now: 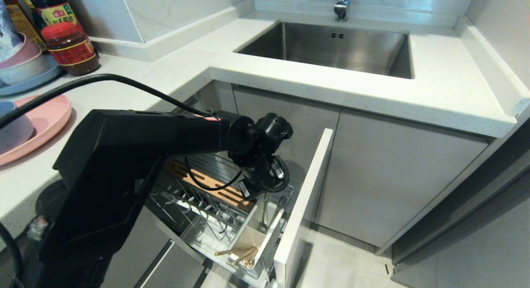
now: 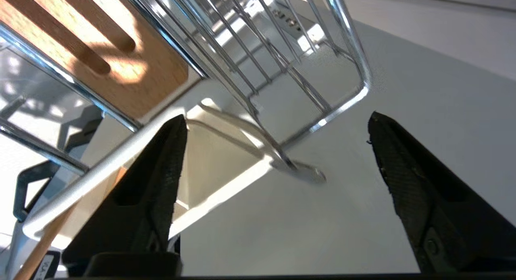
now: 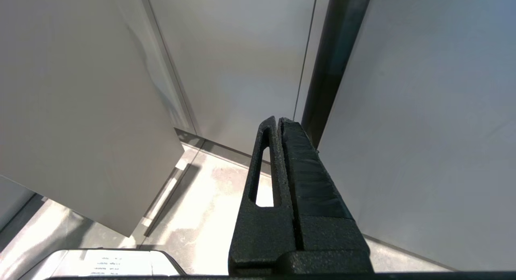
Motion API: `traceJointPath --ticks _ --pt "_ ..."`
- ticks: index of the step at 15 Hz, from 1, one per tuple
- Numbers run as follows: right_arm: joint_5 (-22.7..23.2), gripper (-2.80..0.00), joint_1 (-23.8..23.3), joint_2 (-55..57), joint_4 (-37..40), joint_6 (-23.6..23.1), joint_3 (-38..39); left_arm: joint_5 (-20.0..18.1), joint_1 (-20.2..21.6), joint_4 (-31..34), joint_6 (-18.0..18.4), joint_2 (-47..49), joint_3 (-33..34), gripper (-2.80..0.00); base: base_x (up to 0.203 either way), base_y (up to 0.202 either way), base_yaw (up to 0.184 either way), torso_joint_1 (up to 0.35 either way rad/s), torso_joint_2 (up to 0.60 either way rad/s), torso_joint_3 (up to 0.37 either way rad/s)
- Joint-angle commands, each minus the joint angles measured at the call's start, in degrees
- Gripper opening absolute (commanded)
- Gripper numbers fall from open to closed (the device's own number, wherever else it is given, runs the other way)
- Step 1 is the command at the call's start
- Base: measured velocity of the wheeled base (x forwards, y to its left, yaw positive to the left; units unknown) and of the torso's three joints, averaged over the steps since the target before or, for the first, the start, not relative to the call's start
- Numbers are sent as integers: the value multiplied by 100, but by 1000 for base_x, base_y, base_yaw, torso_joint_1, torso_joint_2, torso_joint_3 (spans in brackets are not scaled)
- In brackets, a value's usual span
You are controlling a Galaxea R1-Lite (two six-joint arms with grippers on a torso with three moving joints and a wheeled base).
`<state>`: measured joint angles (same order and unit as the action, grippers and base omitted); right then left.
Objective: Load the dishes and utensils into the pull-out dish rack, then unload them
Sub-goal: Take the fork out of the cupboard
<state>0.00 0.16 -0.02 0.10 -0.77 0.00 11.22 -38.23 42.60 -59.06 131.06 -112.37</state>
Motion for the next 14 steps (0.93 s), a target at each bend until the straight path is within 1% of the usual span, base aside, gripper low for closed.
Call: traceJointPath --ticks 1,14 --pt "0 -280 2 2 -1 -2 0 56 35 20 -28 77 4 0 0 0 0 0 0 0" --pt "0 -280 2 2 -1 -2 0 38 35 11 0 156 5 0 0 0 0 0 0 0"
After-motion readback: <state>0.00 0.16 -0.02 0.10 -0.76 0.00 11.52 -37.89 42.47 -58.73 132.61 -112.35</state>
